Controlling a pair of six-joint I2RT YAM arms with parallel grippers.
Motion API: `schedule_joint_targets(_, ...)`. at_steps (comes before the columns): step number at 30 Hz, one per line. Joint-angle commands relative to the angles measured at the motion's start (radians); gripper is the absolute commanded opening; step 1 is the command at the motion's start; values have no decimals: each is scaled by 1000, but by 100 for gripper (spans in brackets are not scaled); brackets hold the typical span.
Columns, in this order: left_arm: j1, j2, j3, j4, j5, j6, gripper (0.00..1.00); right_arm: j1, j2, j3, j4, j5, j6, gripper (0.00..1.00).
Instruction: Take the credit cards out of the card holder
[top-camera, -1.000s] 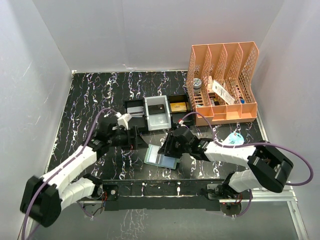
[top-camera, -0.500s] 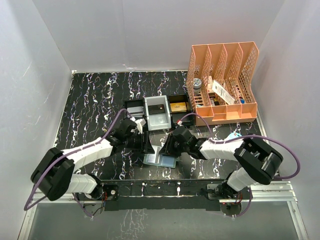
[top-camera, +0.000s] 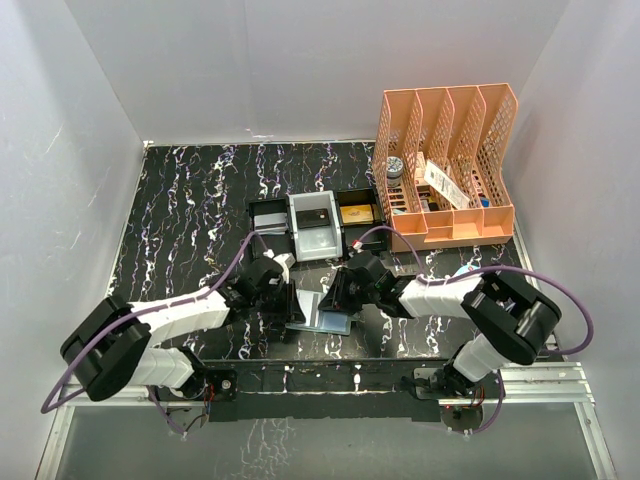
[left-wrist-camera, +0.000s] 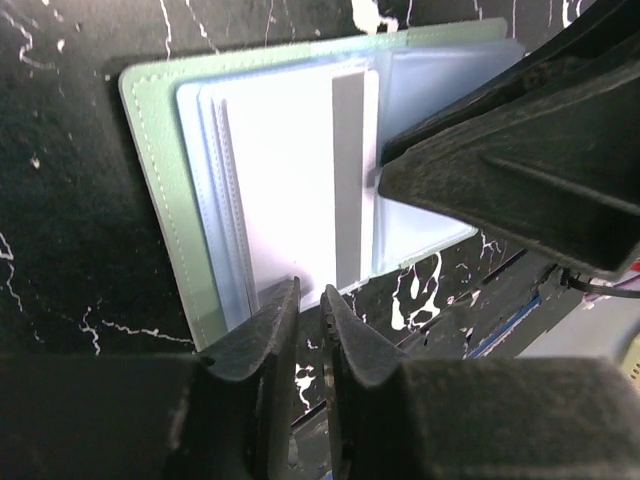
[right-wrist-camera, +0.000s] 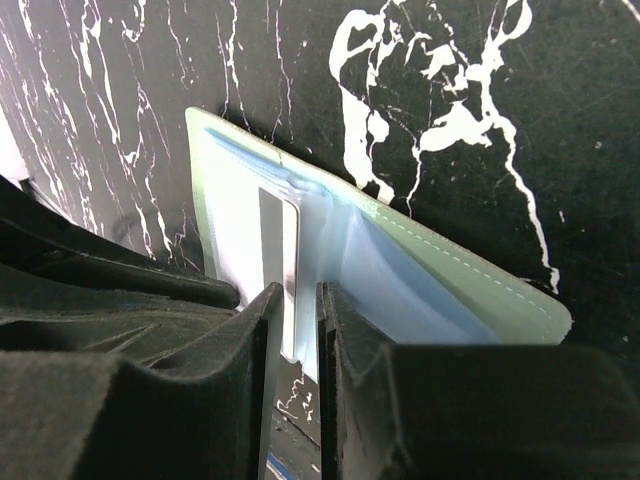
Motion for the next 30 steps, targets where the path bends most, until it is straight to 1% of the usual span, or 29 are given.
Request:
schedule_joint_targets(1, -28, -52, -48, -24, -87, -48, 14, 1, -80, 36, -25, 6, -42, 20)
schedule_joint_targets(5, -31, -132, -73, -28, -132, -61, 15, 2, -123, 49, -9, -6, -40, 22)
schedule_joint_targets(7, -32, -179, -75, -40, -153, -60, 17, 3, -103, 66, -1, -41, -34, 22)
schedule_joint_targets(10, -32, -220, -74, -47, -165, -49, 20, 4, -75, 74, 22, -38, -21, 22)
schedule_joint_targets(13, -32, -244, -67, -63, -185, -45, 22, 3, -21, 93, 1, -4, -11, 22)
schedule_joint_targets(17, -32, -264, -58, -45, -193, -39, 27, 4, 99, 115, -1, -29, -27, 22)
schedule_joint_targets(20, -32, -230, -33, -46, -204, -10, 31, 4, 132, 109, -13, -9, -24, 21)
schedule_joint_targets(24, -31, -154, 21, -70, -220, 26, 35, 4, 100, 79, -2, 7, -22, 23)
schedule_joint_targets(30, -32, -59, 71, -87, -266, 49, 34, 4, 76, 81, -30, 17, -38, 25)
